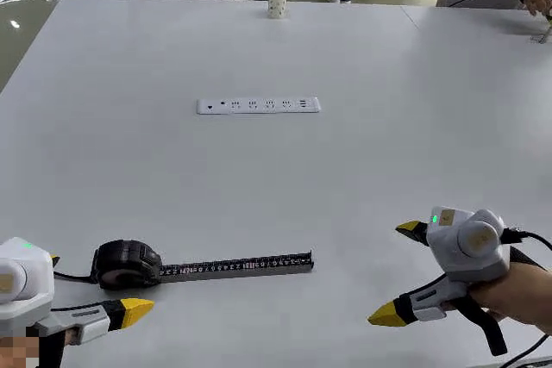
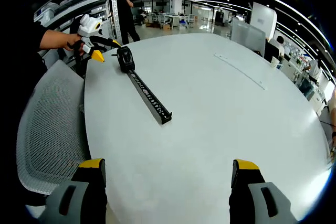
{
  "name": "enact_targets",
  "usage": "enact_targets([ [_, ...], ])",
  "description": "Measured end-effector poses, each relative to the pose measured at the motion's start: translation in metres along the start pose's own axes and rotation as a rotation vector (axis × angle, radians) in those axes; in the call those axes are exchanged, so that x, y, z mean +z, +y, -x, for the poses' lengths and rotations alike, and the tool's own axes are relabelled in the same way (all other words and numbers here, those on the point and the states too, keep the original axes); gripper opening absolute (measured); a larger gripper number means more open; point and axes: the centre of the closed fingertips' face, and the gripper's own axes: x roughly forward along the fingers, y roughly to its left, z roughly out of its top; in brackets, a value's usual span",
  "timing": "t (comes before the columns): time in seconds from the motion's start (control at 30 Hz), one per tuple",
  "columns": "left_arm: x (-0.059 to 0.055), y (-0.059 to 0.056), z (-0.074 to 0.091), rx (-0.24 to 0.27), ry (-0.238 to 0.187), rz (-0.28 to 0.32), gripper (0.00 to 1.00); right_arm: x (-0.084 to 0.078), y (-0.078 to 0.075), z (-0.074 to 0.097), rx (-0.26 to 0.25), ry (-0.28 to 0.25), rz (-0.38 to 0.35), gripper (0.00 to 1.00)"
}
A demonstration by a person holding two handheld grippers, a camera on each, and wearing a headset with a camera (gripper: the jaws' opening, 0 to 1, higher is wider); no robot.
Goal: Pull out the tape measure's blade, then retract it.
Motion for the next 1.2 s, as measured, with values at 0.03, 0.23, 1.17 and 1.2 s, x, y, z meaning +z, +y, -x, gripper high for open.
enact_targets([
  [0.03,0.001,-0.001,-0.001,-0.002,-0.005,0.000,0.99,0.001,0.000,-0.002,0.004,0.002,0.003,0.99],
  [0.23,0.006,-0.012,-0.007,-0.021,-0.012,-0.004,0.99,0.009,0.000,-0.012,0.041,0.032,0.051,0.99],
  [1.17,0.027,0.009,-0.027,0.192,-0.133,0.041,0.99,0.044,-0.009,-0.075,0.171,0.124,0.183,0.99],
  [1.2,0.028,0.010,-0.027,0.196,-0.139,0.047,0.99,0.045,-0.009,-0.077,0.170,0.128,0.185,0.99],
])
